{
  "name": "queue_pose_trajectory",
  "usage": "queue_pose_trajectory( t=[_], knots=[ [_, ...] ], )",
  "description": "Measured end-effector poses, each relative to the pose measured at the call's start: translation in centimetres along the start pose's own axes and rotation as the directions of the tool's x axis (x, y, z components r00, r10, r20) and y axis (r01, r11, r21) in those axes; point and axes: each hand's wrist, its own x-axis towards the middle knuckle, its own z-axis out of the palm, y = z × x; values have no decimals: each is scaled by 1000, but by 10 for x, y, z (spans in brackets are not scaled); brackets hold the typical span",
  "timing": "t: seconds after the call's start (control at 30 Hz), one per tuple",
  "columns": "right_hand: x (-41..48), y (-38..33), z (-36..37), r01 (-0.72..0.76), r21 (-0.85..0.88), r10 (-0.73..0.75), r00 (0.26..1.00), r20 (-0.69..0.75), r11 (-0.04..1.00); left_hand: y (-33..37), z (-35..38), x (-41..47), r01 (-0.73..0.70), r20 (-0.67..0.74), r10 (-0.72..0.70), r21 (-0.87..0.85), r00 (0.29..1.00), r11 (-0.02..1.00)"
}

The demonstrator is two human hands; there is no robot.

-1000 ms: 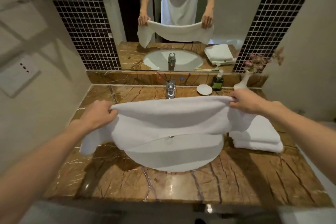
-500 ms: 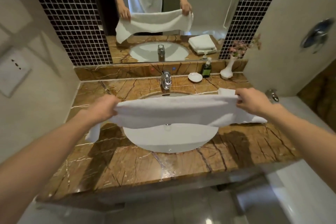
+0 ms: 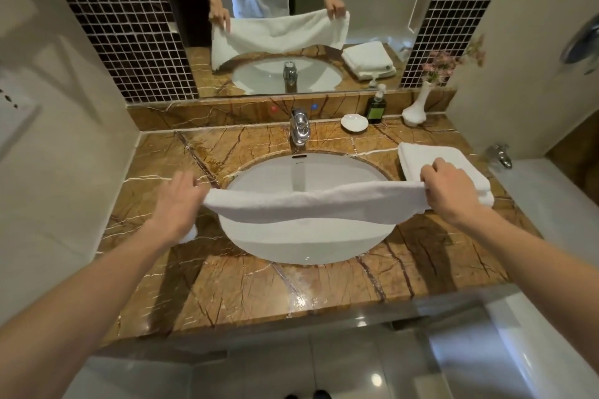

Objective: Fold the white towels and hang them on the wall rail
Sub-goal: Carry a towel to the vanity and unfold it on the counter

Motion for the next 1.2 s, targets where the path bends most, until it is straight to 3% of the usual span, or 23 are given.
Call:
queue_pose_trajectory(
  t=[0.27, 0.7, 0.9, 1.2],
  knots=[
    [-35, -21, 32, 1, -7, -2, 996, -88, 1000, -1, 33, -4, -16, 24, 14, 67, 1000, 998],
    [-103, -27, 80, 211, -42, -199, 961, 189, 977, 5, 99, -74, -356, 271, 310, 138, 911, 924],
    [-120, -25, 92, 241, -70, -221, 951, 218, 968, 4, 114, -91, -333, 431, 259, 106, 864, 937],
    [-144, -26, 103, 282, -84, -243, 917, 316, 956, 10, 108, -105, -332, 491, 306, -36, 816, 943]
  ],
)
